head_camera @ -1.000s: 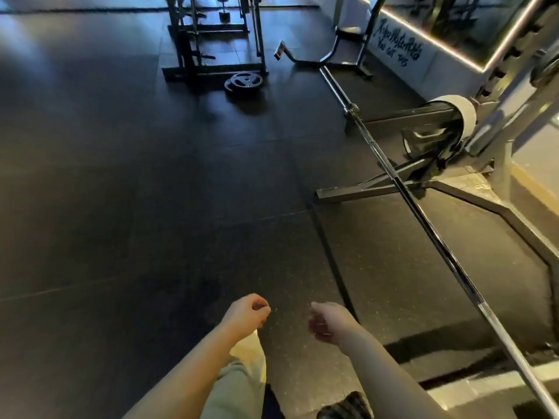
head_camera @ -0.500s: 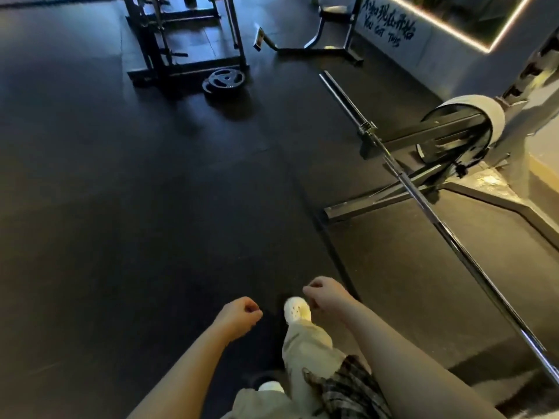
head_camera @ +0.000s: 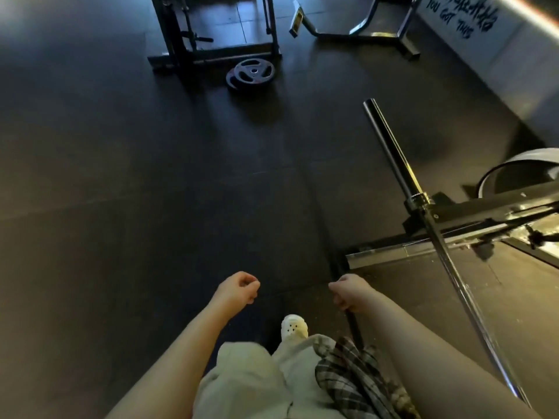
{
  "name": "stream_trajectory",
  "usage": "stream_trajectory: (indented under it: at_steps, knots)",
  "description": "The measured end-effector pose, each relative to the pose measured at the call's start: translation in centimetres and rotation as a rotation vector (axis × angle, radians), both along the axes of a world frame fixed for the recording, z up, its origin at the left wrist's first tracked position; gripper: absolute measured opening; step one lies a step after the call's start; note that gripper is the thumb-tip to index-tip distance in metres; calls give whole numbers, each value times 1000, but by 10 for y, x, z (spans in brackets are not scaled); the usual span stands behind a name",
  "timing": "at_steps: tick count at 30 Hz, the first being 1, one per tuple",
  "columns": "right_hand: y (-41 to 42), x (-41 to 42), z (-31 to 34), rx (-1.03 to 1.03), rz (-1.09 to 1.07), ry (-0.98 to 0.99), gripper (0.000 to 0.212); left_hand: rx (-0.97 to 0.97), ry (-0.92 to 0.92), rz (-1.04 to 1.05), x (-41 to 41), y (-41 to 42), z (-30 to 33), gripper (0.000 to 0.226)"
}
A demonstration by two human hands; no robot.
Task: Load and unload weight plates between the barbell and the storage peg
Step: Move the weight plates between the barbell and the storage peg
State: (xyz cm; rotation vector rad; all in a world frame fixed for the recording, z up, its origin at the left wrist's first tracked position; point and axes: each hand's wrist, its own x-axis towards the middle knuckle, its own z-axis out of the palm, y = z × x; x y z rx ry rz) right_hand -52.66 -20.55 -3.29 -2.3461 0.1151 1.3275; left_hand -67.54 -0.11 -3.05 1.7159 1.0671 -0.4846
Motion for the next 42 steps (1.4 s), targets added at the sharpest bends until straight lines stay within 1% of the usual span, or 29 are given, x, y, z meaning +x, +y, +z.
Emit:
stream_trajectory:
  at_steps: [2, 5, 9, 12, 15, 18, 20, 23, 24, 26, 28, 30, 32, 34, 36, 39, 42]
  knots:
    - [17, 47, 3, 26, -35, -46, 22, -62, -6, 47, 46, 15, 4, 15]
    - [47, 94, 6, 116, -28, 17, 16, -123, 41, 30, 99, 34, 3, 8]
    - [86, 169, 0, 143, -83, 46, 9, -174, 71, -25, 190, 73, -12, 18]
    - [113, 250, -9, 144, -213, 18, 12, -160, 24, -79, 283, 113, -21, 17]
    - [139, 342, -10, 85, -357, -16, 11, -166, 1, -126, 394, 162, -21, 11]
    - [156, 404, -5, 49, -405, -74, 11, -147, -15, -194, 469, 193, -13, 8]
    - [167, 448, -7, 74, -461, -130, 9, -120, -10, -246, 522, 209, -13, 9]
    - [178, 498, -10, 86, -485, -145, 8, -123, 8, -337, 592, 218, -2, 13]
    - [183, 528, -17, 80, -511, -144, 8, -133, -3, -384, 630, 223, -1, 14]
    - [188, 563, -29, 31, -500, -104, 11, -155, -11, -442, 678, 227, 2, 13]
    - [194, 605, -44, -36, -442, -31, 18, -135, -15, -464, 728, 236, 1, 12]
    - [198, 631, -47, -68, -417, 104, 19, -101, 15, -478, 759, 246, 6, 12]
    - [202, 659, -48, -40, -420, 228, 24, -66, 39, -522, 793, 259, 12, 12]
    - [202, 683, -39, 6, -377, 272, 25, -52, 70, -543, 827, 270, 15, 15]
    - [201, 707, -32, 40, -397, 232, 15, -31, 69, -544, 867, 271, 13, 17]
    - [198, 737, -26, 6, -423, 80, 10, -62, 75, -572, 922, 254, 13, 16]
    - [191, 763, -26, 46, -621, 41, 8, -131, 77, -745, 973, 221, 11, 15]
